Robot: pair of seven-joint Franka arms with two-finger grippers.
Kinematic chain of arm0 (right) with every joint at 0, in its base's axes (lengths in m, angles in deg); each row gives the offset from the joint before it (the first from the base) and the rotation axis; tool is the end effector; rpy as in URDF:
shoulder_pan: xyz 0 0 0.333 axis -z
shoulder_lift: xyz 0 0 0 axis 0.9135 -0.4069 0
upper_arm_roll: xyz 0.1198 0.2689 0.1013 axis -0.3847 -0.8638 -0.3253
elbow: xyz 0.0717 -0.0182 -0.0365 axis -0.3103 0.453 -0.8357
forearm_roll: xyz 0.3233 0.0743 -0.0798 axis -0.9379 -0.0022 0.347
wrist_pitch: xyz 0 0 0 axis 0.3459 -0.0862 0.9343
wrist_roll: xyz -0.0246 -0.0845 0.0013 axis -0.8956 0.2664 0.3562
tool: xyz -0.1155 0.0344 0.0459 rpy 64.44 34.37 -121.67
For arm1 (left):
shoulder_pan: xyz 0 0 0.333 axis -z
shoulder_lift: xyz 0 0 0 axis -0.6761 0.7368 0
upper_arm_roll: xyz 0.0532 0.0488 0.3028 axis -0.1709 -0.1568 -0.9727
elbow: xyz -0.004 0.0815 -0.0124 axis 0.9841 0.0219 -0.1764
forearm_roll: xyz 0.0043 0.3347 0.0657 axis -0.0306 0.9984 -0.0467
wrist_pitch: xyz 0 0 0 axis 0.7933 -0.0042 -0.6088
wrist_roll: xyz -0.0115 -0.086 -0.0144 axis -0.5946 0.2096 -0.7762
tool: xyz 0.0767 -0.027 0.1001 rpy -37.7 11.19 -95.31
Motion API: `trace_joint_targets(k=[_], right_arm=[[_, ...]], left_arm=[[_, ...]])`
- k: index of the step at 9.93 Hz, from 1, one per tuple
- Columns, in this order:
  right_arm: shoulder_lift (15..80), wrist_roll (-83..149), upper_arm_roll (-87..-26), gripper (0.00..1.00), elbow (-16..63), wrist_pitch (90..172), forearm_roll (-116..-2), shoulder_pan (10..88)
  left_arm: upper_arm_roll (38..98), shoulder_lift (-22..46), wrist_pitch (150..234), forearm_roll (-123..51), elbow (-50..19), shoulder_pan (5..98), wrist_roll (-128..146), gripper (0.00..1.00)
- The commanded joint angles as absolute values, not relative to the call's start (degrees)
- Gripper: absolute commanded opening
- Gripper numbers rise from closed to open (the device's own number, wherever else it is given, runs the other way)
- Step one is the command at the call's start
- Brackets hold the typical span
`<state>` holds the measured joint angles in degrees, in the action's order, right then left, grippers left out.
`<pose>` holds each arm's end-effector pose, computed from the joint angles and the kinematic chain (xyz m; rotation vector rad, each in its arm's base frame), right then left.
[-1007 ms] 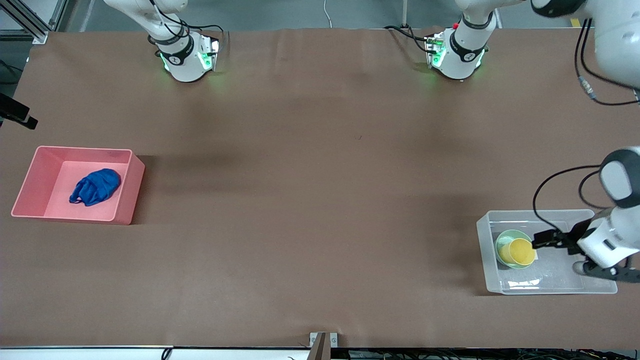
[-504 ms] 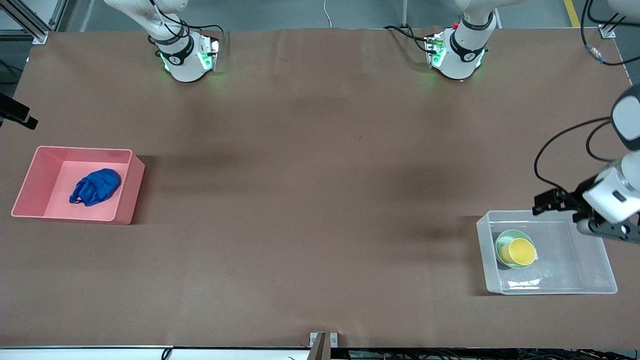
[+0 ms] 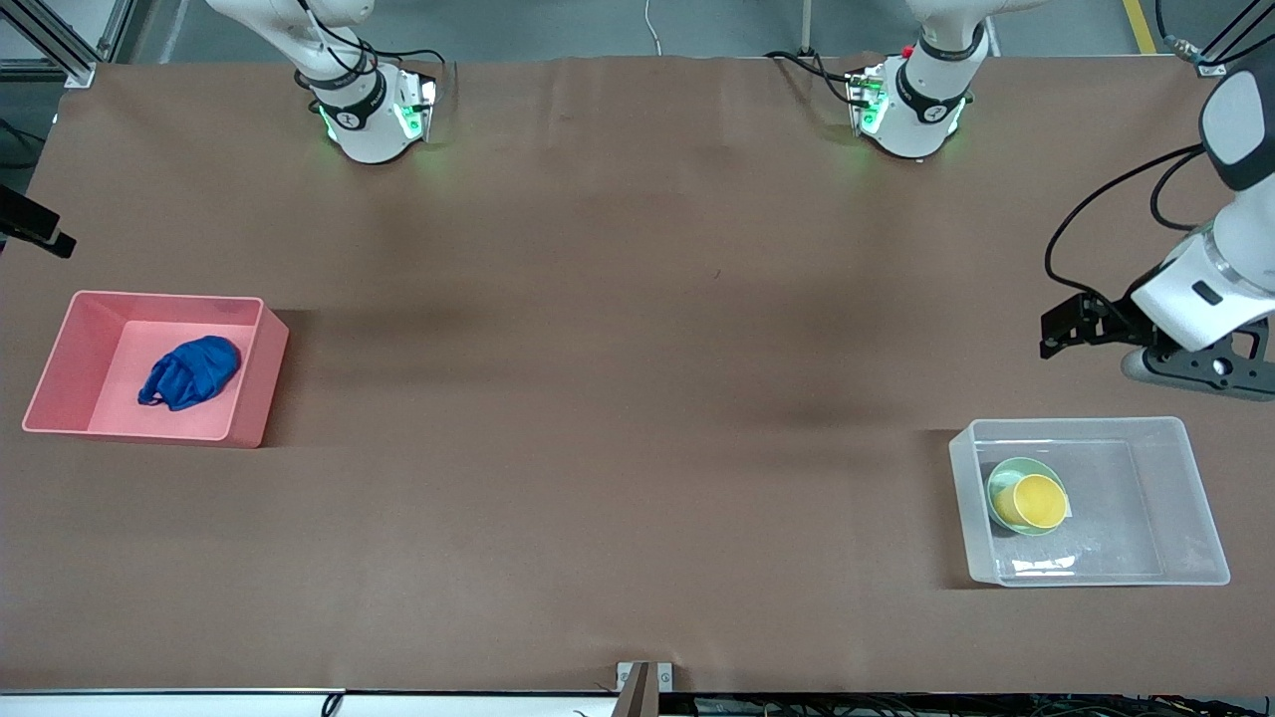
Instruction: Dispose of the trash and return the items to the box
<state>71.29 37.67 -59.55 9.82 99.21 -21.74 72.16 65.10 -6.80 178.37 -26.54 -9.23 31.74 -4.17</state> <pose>0.4826 -0.0747 0.6241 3.1309 -0.2283 -0.0415 0.5524 -0.0374 0.5375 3.1077 -0.3222 0.1133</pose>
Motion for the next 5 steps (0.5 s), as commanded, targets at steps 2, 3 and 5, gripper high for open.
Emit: trace_joint_targets(k=[2, 3, 5], right_arm=[[71.54, 38.43, -59.65, 1.0, 9.9, 98.78, -21.55, 72.06], [71.54, 38.34, -59.65, 1.0, 9.99, 98.78, -21.55, 72.06], [71.54, 38.34, -59.65, 1.0, 9.99, 98.7, -21.55, 72.14]], left_arm=[[65.43, -10.68, 176.49, -26.42, -11.35, 30.59, -4.58, 1.0], [65.34, -10.68, 176.14, -26.5, -9.87, 30.59, -4.59, 1.0], [65.51, -10.16, 170.2, -26.68, -4.35, 30.59, -3.97, 1.0]])
